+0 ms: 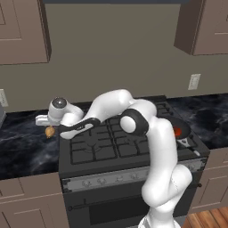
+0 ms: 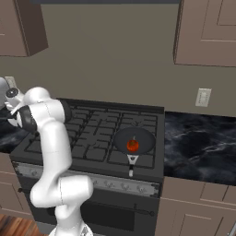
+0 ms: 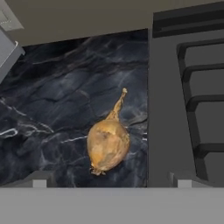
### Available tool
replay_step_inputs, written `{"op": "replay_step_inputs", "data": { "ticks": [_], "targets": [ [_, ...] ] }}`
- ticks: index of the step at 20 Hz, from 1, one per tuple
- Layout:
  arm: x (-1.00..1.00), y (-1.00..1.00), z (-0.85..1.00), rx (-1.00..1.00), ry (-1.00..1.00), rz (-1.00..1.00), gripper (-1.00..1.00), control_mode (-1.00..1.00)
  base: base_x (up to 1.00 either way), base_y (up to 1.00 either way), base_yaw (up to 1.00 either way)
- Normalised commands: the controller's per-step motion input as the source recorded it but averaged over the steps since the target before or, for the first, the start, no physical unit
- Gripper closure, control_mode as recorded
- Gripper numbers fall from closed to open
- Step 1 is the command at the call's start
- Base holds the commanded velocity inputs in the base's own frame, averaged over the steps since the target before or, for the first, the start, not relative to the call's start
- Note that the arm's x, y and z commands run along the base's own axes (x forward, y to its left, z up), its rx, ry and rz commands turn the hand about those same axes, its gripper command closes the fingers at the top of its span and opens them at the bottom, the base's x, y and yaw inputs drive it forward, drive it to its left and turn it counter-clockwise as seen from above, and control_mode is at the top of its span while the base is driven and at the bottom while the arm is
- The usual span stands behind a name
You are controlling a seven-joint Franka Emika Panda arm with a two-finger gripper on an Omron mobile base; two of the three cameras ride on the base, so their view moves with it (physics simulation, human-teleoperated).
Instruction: Place the pan on the front right burner on the stove. Then place the tomato and the onion in the pan and turn on the front right burner.
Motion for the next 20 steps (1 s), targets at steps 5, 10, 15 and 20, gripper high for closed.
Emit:
{"op": "replay_step_inputs", "data": {
  "ticks": [5,10,15,20],
  "targets": [
    [0.09,0.00,-0.07,0.00,0.01,0.00,-1.00,-1.00,0.00,0.00,0.00],
    [0.17,0.04,-0.11,0.00,0.00,0.00,-1.00,-1.00,0.00,0.00,0.00],
    [0.22,0.14,-0.22,0.00,0.00,0.00,-1.00,-1.00,0.00,0.00,0.00],
    [0.21,0.27,-0.20,0.00,0.00,0.00,-1.00,-1.00,0.00,0.00,0.00]
  ]
}}
